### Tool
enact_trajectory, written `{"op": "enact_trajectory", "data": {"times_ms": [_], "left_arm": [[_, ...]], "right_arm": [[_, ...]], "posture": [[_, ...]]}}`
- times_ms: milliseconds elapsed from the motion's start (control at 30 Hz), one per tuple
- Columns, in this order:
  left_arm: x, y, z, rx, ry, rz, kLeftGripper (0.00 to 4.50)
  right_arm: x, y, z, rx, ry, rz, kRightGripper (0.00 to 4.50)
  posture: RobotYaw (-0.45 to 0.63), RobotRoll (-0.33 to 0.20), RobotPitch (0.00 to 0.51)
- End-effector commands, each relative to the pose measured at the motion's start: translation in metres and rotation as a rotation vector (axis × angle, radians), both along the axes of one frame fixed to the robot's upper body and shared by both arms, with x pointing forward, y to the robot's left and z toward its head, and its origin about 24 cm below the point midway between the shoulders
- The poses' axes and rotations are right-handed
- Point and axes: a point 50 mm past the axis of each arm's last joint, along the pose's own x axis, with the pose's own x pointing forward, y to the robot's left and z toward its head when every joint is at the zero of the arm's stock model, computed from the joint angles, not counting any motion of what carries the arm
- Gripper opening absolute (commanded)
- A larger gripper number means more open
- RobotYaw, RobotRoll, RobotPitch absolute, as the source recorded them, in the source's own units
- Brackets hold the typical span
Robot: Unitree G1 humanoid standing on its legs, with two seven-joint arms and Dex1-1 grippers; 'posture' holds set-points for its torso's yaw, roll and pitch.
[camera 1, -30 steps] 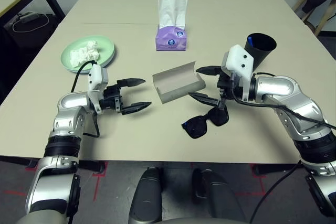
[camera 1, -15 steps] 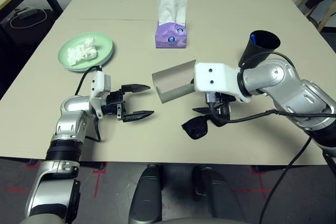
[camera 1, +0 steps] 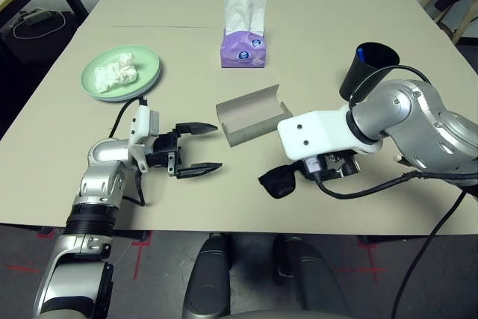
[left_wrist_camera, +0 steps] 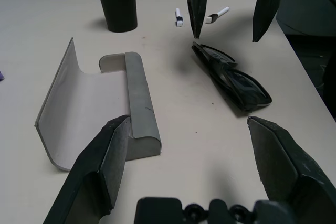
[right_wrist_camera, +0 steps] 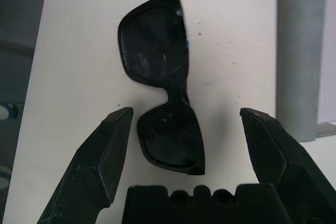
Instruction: Organize and tidy the items on the table.
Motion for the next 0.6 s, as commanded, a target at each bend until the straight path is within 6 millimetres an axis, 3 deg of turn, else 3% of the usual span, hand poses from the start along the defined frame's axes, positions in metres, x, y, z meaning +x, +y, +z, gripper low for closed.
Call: {"op": "enact_trajectory", "data": {"times_ms": [33,600], "left_arm": [[-0.004,-0.003,-0.002,0.008,0.001,-0.015,4.48],[-0.006,-0.005,-0.005,0.01,0.001,-0.002,4.48]], "right_arm": [[-0.003,0.0,-0.005,-0.043,0.0,0.031,4.5],[0.009,0.014,-0.022,-0.099,0.017,0.021,4.5]], "posture": [[0.17,0.0,0.2],[0.18,0.0,0.198]]}}
